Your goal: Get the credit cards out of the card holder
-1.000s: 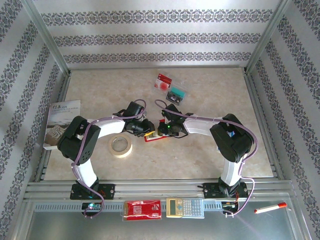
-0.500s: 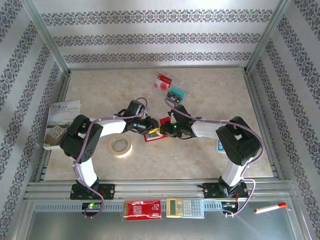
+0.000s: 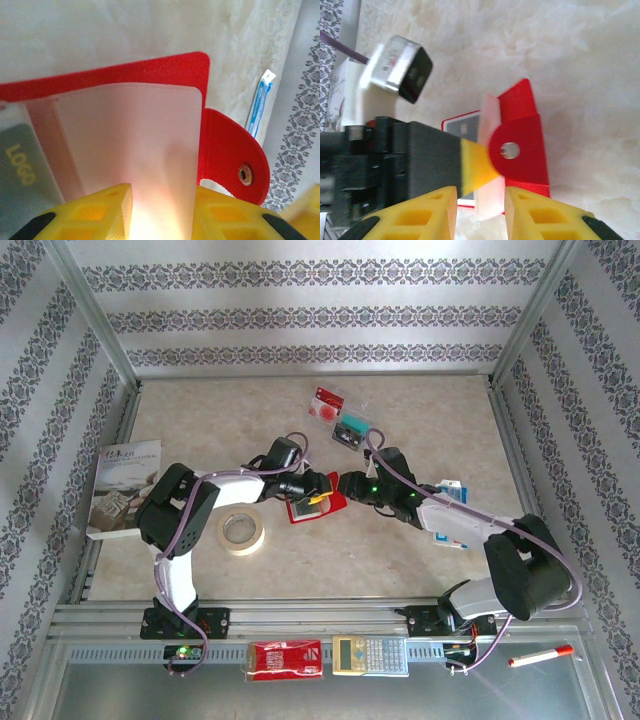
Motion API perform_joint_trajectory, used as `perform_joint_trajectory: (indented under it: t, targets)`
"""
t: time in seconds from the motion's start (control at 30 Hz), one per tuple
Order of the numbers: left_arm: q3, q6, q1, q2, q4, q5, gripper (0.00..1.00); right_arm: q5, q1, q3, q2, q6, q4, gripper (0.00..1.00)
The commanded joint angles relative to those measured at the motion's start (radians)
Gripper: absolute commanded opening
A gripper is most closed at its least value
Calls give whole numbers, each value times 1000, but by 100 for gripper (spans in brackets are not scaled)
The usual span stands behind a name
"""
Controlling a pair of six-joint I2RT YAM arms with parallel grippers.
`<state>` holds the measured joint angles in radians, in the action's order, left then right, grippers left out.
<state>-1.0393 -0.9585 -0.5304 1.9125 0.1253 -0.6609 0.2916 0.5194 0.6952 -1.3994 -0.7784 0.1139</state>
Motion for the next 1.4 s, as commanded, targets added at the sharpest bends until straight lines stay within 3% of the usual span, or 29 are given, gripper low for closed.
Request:
perform_joint_trajectory:
  t: [0.0, 0.13, 0.33, 0.5, 0.67, 1.0, 1.2, 1.37]
  targets:
    - [-35, 2, -9, 19, -8, 42, 35, -56, 0, -9, 20, 31, -25, 33]
    - [-42, 29, -7, -3, -33, 38, 41, -83, 21, 25, 4, 56, -80, 32]
    - [-26, -47, 12, -2, 144, -27, 49, -151, 78, 75, 12, 94, -137, 35]
    - [-50, -65, 24, 15, 161, -39, 47, -170, 95, 93, 8, 119, -162, 35]
    - [9, -60, 97, -50, 156, -34, 44, -216, 160, 162, -44, 188, -238, 34]
    - [157, 12, 234, -237, 1, 42, 43, -253, 302, 462, -315, 299, -443, 39]
    - [216, 21, 235, -262, -36, 60, 43, -317, 298, 551, -433, 280, -538, 43]
    - [257, -7, 233, -260, 8, 16, 43, -267, 251, 538, -473, 226, -536, 45]
